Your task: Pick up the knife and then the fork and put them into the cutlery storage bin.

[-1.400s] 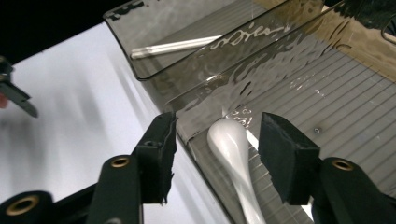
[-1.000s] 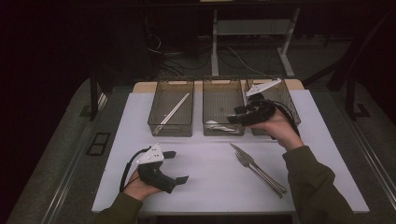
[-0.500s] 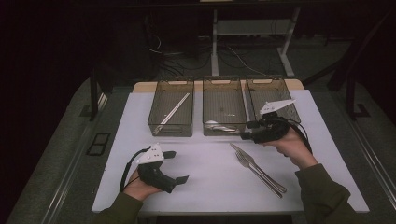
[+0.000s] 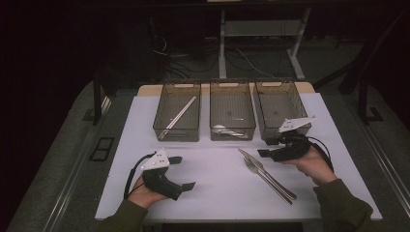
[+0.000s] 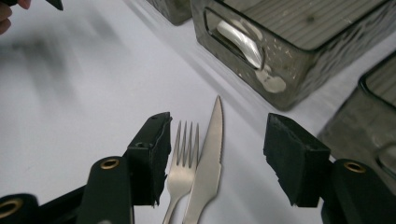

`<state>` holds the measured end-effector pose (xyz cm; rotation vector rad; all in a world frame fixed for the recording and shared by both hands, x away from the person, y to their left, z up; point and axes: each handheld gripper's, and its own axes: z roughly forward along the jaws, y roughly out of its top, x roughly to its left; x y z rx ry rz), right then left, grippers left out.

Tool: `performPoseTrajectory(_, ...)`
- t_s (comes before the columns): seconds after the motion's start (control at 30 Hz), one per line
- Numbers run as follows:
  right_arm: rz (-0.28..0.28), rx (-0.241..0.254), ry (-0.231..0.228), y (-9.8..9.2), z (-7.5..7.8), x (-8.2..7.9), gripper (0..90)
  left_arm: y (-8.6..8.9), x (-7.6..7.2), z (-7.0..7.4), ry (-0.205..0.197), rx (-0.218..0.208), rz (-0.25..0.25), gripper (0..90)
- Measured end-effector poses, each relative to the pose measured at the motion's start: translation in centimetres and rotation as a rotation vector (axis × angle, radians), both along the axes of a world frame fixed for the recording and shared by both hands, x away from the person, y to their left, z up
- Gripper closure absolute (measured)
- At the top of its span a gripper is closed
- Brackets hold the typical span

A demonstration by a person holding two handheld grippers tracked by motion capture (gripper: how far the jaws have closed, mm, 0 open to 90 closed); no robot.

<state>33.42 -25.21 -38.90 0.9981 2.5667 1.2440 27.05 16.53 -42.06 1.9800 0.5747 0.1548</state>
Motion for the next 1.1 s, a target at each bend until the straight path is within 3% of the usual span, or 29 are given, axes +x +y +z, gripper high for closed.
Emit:
performPoseTrajectory(0.2, 0.008, -0.012, 0.006, -0.8, -0.3, -1.5, 48.3, 0.0, 0.0, 0.0, 0.004, -0.003, 0.003, 0.0)
performPoseTrajectory(0.4, 0.018, -0.024, 0.020, -1.3, -1.0, -3.1, 62.4, -0.1, -0.1, 0.0, 0.000, 0.003, 0.002, 0.0)
performPoseTrajectory(0.73, 0.063, -0.092, 0.053, -1.5, -2.5, -5.4, 85.6, -0.3, -0.2, 0.0, -0.002, 0.014, 0.002, 0.0)
performPoseTrajectory(1.1, 0.070, -0.153, 0.084, -1.5, -3.8, -7.1, 89.6, -0.3, -0.2, 0.1, -0.001, 0.012, 0.002, 0.0)
